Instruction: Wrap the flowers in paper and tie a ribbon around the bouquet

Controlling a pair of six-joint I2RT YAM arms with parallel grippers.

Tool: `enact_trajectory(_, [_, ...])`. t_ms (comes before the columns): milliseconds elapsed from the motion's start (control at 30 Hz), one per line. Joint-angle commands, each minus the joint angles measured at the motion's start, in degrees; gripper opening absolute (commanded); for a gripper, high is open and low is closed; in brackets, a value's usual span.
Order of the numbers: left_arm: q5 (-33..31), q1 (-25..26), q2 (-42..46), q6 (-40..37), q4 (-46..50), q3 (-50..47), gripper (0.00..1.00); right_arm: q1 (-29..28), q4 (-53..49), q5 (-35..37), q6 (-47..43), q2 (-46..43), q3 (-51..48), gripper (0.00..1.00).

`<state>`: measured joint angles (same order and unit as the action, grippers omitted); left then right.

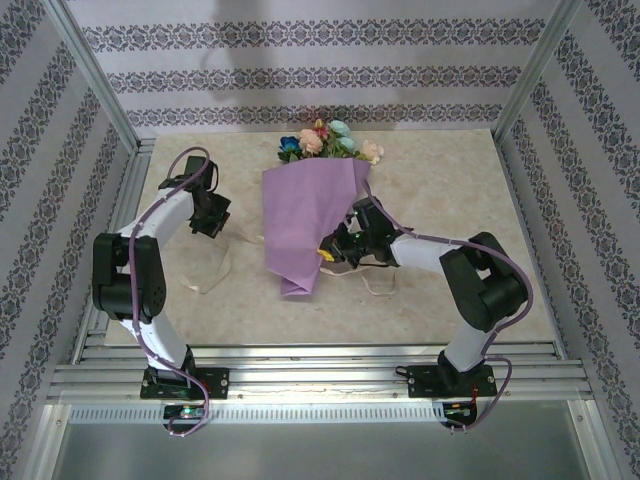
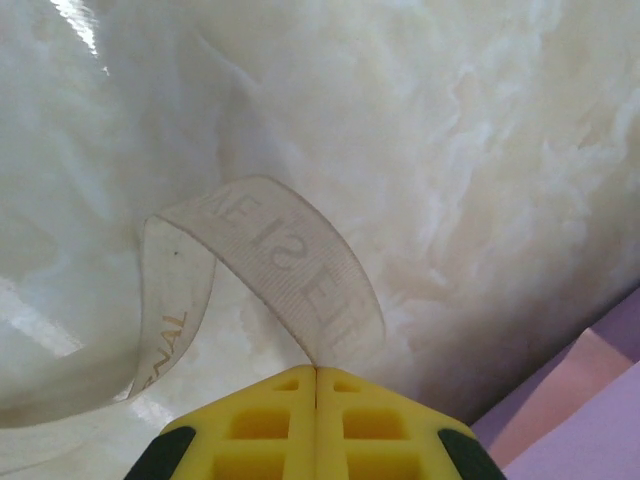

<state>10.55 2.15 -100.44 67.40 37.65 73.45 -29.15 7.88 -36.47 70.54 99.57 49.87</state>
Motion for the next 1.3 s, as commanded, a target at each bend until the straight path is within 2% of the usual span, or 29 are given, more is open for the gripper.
enact_trajectory(0, [2.0,-0.3,-0.3,-0.7,0.2,-2.1,0.00,-0.4,-1.4,0.6,-1.6,0.8,-0.8,0.07])
enact_trajectory(100, [1.9,-0.2,1.6,-0.4,0.2,-4.3,0.00,-0.1,-8.1,2.0,-4.1,-0.3,0.6,0.31])
enact_trajectory(200, [1.7,-0.3,2.7,-1.0,1.1,-5.1,0.00,0.2,-19.7,9.0,-8.2,-6.7,1.9,0.46])
enact_trajectory(300, [2.1,-0.3,3.1,-1.2,1.7,-5.9,0.00,1.6,-34.4,19.0,-11.4,-14.4,3.8,0.55])
enact_trajectory(367, [1.9,-0.3,3.6,-1.3,1.8,-6.4,0.00,3.9,-40.3,23.5,-10.0,-18.8,2.4,0.57])
enact_trajectory(500, [1.8,-0.8,4.5,-1.0,1.4,-7.0,0.00,8.3,-38.1,21.8,-1.1,-22.4,-4.8,0.47])
enact_trajectory(667, [2.7,-1.1,4.1,-0.8,1.3,-6.2,0.00,3.7,-28.5,18.5,12.4,-17.5,-5.9,0.44])
enact_trajectory(833, [3.1,-1.2,3.9,-1.1,1.4,-6.1,0.00,1.2,-27.8,18.8,17.6,-10.7,-0.1,0.44])
enact_trajectory(1067, [3.8,-1.4,3.2,-1.8,1.2,-5.2,0.00,2.2,-24.6,19.9,22.9,-0.8,2.6,0.42])
enact_trajectory(1167, [4.5,-1.7,2.6,-2.0,1.0,-4.7,0.00,3.1,-23.1,19.6,24.4,2.6,3.6,0.33])
enact_trajectory(1233, [5.5,-1.8,2.1,-2.3,-0.2,-4.3,0.00,3.9,-24.1,21.4,23.2,2.9,5.2,0.23])
enact_trajectory(1267, [6.1,-1.9,1.6,-2.4,-0.9,-4.1,0.00,4.4,-25.8,22.7,22.1,2.8,6.5,0.15])
